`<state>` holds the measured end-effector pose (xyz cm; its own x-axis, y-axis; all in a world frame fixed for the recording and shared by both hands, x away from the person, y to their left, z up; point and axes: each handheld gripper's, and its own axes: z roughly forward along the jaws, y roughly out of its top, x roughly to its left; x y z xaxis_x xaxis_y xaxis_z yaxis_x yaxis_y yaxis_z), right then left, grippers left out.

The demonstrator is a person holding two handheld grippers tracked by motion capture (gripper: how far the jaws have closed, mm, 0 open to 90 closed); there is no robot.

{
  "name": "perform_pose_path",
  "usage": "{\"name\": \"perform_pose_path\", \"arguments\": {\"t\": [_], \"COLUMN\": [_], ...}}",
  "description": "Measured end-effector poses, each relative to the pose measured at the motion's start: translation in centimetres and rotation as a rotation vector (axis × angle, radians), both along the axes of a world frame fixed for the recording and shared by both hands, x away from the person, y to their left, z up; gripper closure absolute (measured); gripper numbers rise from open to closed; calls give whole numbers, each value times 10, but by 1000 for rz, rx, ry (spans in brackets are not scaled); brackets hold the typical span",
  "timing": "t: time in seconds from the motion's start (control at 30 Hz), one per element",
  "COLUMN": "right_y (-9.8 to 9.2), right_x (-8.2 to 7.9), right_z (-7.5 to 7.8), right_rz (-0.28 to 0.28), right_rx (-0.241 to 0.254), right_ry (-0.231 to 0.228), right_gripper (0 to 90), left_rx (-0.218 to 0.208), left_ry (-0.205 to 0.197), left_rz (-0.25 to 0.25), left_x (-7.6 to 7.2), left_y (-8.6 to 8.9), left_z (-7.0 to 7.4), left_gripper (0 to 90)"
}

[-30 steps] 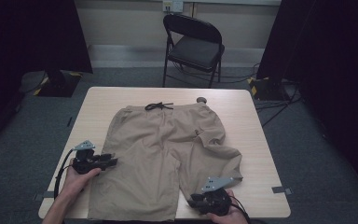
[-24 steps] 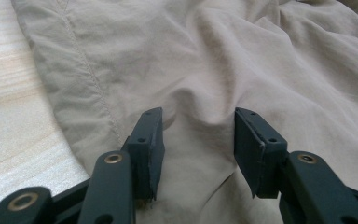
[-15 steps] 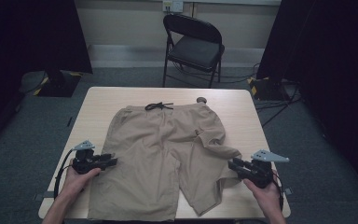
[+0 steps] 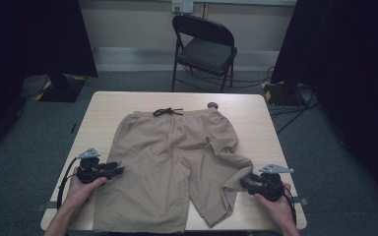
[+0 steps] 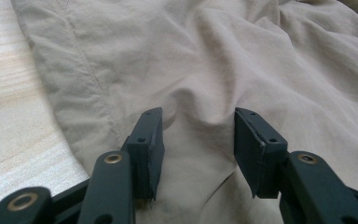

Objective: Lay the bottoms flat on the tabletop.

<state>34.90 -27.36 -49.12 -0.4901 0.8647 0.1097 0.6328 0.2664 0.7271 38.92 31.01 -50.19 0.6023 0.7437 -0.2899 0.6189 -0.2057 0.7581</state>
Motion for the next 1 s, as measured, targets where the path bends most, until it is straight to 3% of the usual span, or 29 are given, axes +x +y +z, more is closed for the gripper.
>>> {"name": "perform_pose_path", "arguments": {"t": [0.1, 0.17, 0.3, 0.43, 0.53, 0.73, 0.9, 0.97, 1.0], "right_y": [1, 5, 0, -7, -14, -31, -44, -50, -51], "right_x": [-3, -8, -17, -27, -37, -64, -87, -89, -88], "right_z": [-2, -2, -1, 0, 1, 4, 6, 9, 12], "right_rz": [4, 15, 27, 34, 36, 44, 85, 71, 68], "right_rx": [-35, -83, -65, -38, -10, 10, 11, 13, 23], "right_ry": [-33, -58, -50, -17, 15, 27, 50, 44, 31], "right_gripper": [483, 505, 727, 850, 859, 861, 859, 838, 785], "left_rx": [2, 4, 4, 4, 17, 10, 26, 15, 17], "left_ry": [-2, -2, -3, -3, -7, -1, -3, 2, 0], "left_rz": [-2, -2, -2, -2, 7, 17, 38, 44, 46], "left_x": [0, -1, -1, 0, 0, 0, 1, 2, 2], "left_y": [0, -1, -1, -1, 0, 4, 6, 7, 8], "left_z": [0, 0, 0, 0, 1, 1, 1, 1, 1], "left_gripper": [532, 531, 529, 530, 537, 539, 541, 542, 542]}}
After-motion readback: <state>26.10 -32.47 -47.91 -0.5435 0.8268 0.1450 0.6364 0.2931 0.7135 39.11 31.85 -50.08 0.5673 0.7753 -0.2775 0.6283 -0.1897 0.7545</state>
